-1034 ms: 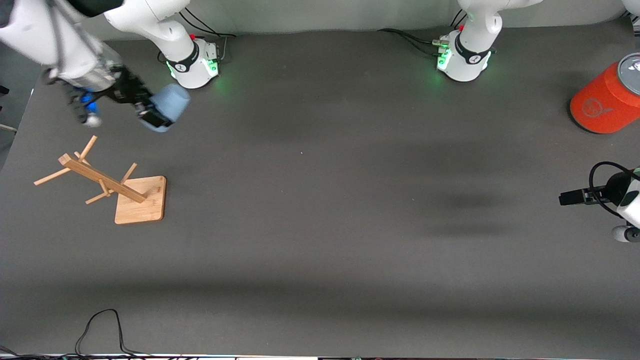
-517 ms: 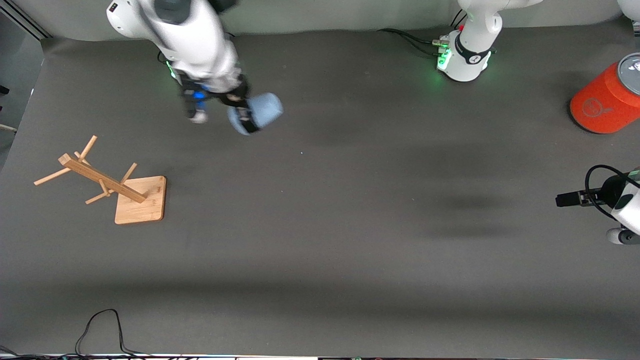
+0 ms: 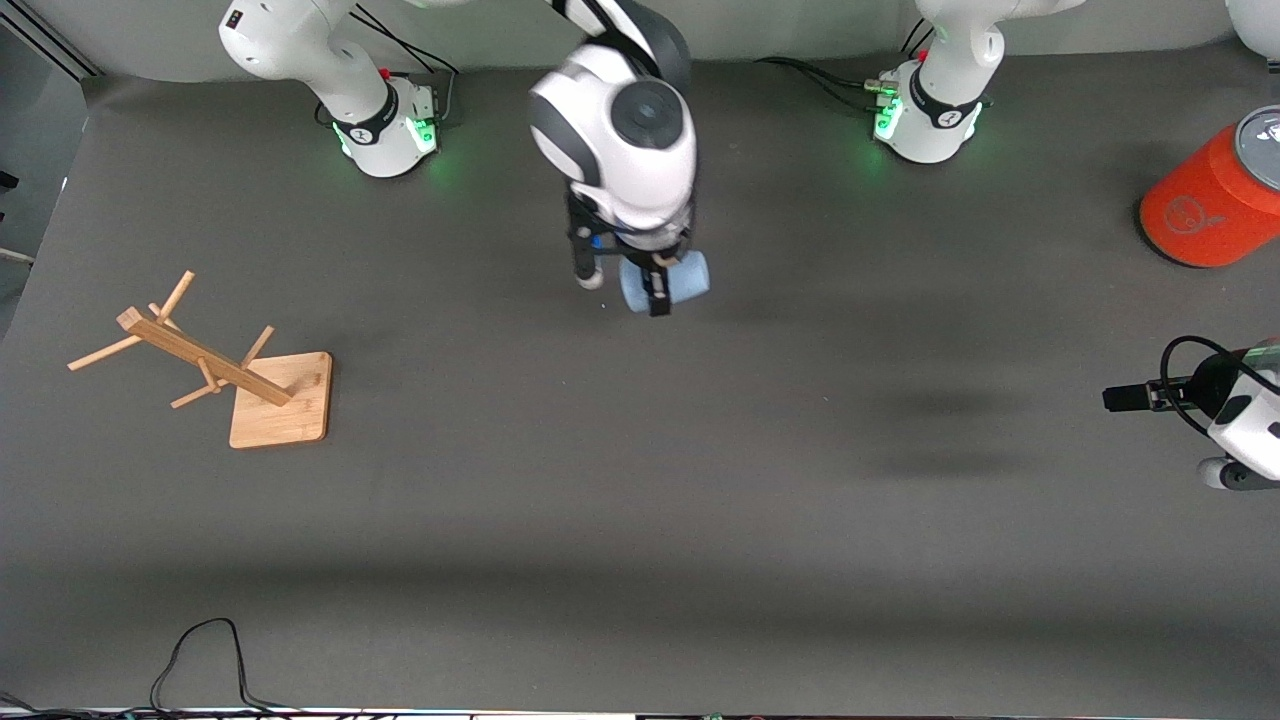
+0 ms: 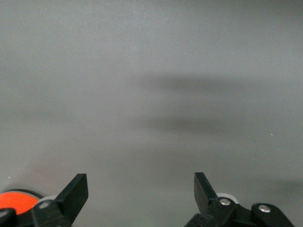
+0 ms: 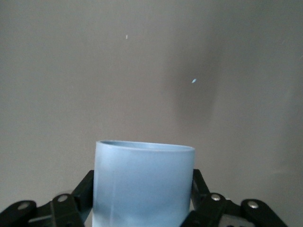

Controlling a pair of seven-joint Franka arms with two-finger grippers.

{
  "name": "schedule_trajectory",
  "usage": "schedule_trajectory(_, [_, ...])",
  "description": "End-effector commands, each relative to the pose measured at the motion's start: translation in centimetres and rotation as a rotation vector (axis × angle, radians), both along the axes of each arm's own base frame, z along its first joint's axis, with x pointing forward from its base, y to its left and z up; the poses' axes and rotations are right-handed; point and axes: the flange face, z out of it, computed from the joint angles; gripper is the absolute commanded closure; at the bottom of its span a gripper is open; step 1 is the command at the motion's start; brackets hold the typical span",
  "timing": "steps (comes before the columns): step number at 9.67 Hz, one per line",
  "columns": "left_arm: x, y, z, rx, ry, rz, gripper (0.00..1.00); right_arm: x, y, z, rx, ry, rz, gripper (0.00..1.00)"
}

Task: Rotate and upright cup with both arms
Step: 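Lift the blue cup off the peg and carry it to mid-table, then lower the blue cup onto the table with the right gripper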

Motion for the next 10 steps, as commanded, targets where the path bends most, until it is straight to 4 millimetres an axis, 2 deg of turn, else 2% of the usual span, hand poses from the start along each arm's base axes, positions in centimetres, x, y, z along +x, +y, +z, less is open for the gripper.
schedule_trajectory(1, [0.0, -0.1, 0.6, 0.012, 0.011, -0.017, 0.00, -1.0, 5.0, -5.4, -0.014, -0.041, -0.059, 0.64])
schedule_trajectory(2, [0.0, 0.2, 0.3, 0.006, 0.014, -0.010, 0.00, -1.8, 6.3, -8.3, -0.025, -0.050, -0.063, 0.64])
schedule_trajectory(3, [0.0, -0.1, 0.4, 0.011, 0.013, -0.015, 0.00, -2.0, 7.0, -10.5, -0.022, -0.068, -0.085, 0.64])
schedule_trajectory(5, [0.3, 0.0, -0.2, 0.015, 0.012, -0.012, 0.00, -3.7, 8.5, -14.2, -0.033, -0.085, -0.094, 0.64])
schedule_trajectory(6, [0.6, 0.4, -1.0, 0.010, 0.013, -0.007, 0.00, -4.1, 8.6, -15.7, -0.048, -0.083, -0.101, 0.64])
schedule_trajectory(8, [0.9, 0.2, -1.1, -0.001, -0.001, 0.001, 0.00, -4.9, 8.9, -17.9, -0.064, -0.085, -0.102, 0.64])
schedule_trajectory(9, [0.9, 0.2, -1.5, -0.003, 0.005, 0.003, 0.00, -5.0, 9.0, -18.3, -0.062, -0.088, -0.099, 0.62])
schedule_trajectory(10, [0.8, 0.3, -1.7, -0.012, 0.010, 0.007, 0.00, -4.9, 9.2, -18.5, -0.058, -0.096, -0.105, 0.54])
